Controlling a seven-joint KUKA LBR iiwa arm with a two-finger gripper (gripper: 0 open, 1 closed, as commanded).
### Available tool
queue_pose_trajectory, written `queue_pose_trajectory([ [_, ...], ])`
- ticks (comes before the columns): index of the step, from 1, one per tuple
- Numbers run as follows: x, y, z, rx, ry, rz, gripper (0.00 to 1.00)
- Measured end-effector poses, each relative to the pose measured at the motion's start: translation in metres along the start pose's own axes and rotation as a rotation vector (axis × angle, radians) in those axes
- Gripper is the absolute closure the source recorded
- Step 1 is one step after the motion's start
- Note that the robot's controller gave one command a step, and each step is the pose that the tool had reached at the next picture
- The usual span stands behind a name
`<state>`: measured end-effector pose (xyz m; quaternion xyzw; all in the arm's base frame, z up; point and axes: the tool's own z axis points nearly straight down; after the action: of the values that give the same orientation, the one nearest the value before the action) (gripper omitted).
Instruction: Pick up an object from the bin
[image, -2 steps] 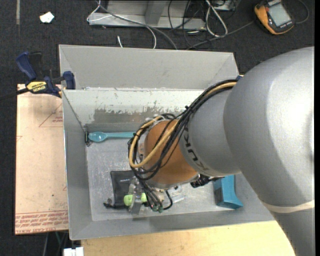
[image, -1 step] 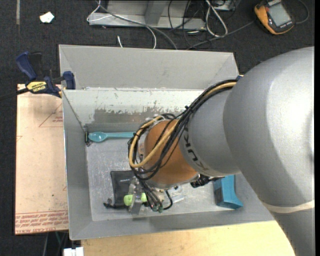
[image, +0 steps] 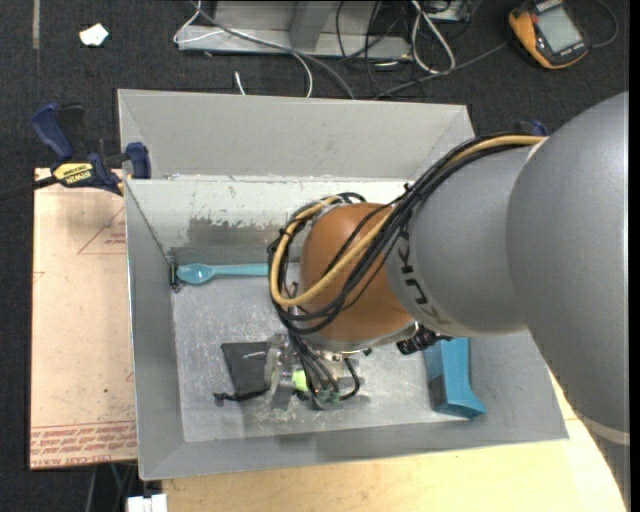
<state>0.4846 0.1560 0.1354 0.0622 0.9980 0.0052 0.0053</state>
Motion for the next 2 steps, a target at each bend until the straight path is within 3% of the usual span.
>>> queue_pose_trajectory([
  [1, -0.01, 0.007, -0.06, 0.001, 0.003, -0.187, 1.0],
  [2, -0.032, 0.006, -0.012, -0.003, -0.007, -0.211, 1.0],
])
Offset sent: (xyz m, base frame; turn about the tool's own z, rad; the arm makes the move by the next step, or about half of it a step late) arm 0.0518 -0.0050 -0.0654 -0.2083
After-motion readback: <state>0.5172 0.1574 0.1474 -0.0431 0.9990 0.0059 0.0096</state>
